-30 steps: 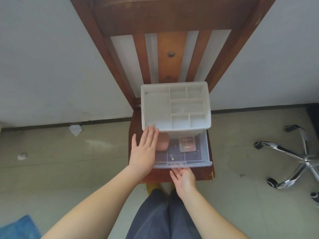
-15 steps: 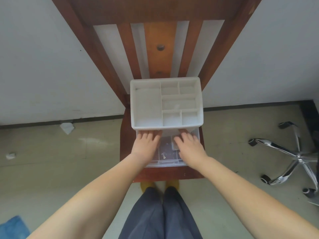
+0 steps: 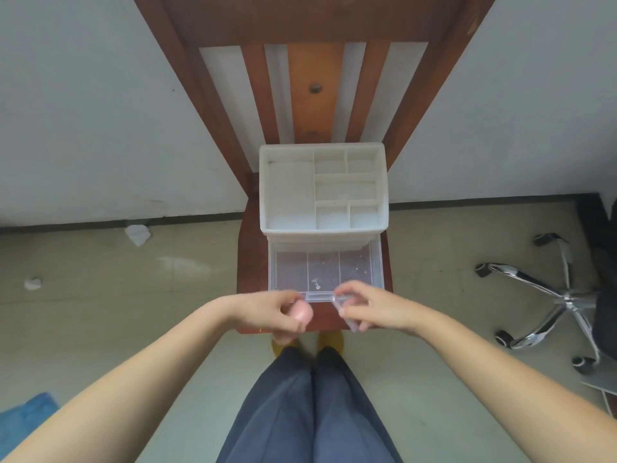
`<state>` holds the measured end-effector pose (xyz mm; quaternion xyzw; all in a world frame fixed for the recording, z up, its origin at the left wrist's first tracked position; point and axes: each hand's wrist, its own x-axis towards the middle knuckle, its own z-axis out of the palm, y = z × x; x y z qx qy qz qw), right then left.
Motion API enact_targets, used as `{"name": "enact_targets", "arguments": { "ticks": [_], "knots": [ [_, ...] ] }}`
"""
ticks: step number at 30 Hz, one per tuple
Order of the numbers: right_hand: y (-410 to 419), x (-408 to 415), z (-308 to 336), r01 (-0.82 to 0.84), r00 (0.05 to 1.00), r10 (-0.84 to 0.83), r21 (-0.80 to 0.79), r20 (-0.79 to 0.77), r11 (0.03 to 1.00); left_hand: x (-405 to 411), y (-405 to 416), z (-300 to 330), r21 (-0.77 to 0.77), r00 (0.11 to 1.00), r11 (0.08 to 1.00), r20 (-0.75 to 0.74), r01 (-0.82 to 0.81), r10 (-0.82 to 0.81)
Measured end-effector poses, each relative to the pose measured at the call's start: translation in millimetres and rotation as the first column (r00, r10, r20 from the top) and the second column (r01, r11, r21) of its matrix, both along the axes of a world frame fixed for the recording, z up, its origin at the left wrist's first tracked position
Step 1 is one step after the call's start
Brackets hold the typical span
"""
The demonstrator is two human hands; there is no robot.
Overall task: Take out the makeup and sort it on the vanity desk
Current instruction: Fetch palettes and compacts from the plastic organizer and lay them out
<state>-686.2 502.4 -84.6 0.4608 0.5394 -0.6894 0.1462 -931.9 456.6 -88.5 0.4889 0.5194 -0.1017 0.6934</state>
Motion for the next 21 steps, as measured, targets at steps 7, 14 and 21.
{"name": "enact_targets", "arguments": {
  "ticks": [7,14,21],
  "knots": [
    [-22,-3,-16,-0.001,0.98,0.014,-0.063,0.197,0.998,18,-27,-26,-0.027,0.982,0.998,-0.18,0.051,-0.055],
    [20,-9,-18,-0.026,0.977,0.0,0.119,0.213,0.993,15,18,-24,0.102,0.969,0.992,-0.24,0.078,-0.051],
    [55,-42,-19,-0.243,0.93,0.083,0.43,0.358,0.87,13,53,-21,0.397,0.891,0.904,-0.451,0.159,0.042]
  ]
}}
